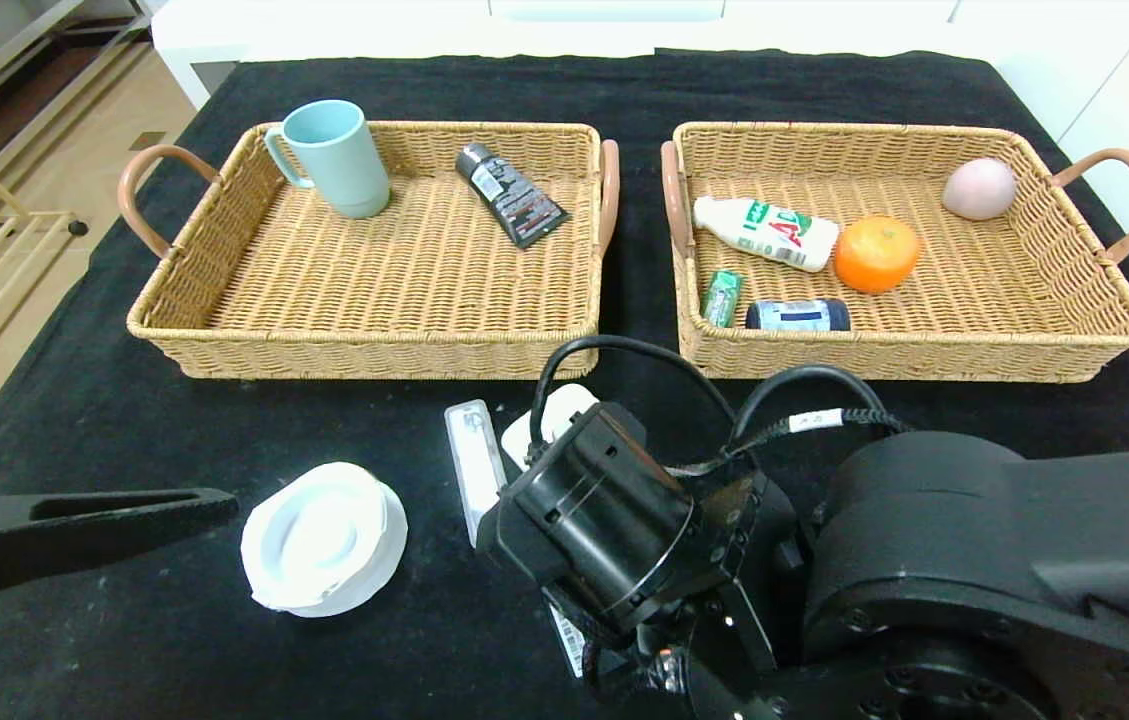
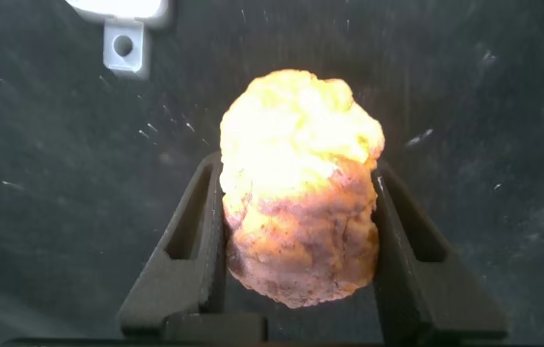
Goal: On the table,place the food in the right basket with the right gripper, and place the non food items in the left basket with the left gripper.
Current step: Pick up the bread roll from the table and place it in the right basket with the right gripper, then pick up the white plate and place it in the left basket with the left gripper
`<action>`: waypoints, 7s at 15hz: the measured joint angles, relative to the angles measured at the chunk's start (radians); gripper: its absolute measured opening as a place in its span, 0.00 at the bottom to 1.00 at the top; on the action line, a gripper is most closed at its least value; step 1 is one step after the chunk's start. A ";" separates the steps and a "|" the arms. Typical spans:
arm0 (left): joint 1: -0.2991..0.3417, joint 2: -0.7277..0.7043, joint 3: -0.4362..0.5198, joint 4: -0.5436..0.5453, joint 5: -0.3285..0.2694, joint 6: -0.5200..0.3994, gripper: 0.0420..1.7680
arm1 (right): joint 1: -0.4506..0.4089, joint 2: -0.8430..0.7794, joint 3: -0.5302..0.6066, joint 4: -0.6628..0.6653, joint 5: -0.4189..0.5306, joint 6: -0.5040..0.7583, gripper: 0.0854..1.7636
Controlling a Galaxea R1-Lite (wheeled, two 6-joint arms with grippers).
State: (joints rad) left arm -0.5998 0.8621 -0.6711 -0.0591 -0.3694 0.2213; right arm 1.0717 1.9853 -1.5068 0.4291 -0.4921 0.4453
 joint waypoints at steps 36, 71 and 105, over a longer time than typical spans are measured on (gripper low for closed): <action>0.000 0.005 0.003 0.002 -0.001 0.001 0.97 | -0.558 -0.282 -0.053 -0.380 -0.047 -0.197 0.47; -0.001 0.026 0.008 0.007 -0.001 0.005 0.97 | -0.676 -0.333 0.187 -0.486 -0.031 -0.214 0.93; 0.272 0.396 -0.344 0.486 0.550 -0.239 0.97 | -0.625 -0.719 0.946 -0.969 0.744 -0.516 0.96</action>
State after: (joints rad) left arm -0.3274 1.2585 -1.0149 0.4270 0.1809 -0.0177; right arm 0.4464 1.2666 -0.5609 -0.5398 0.2515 -0.0702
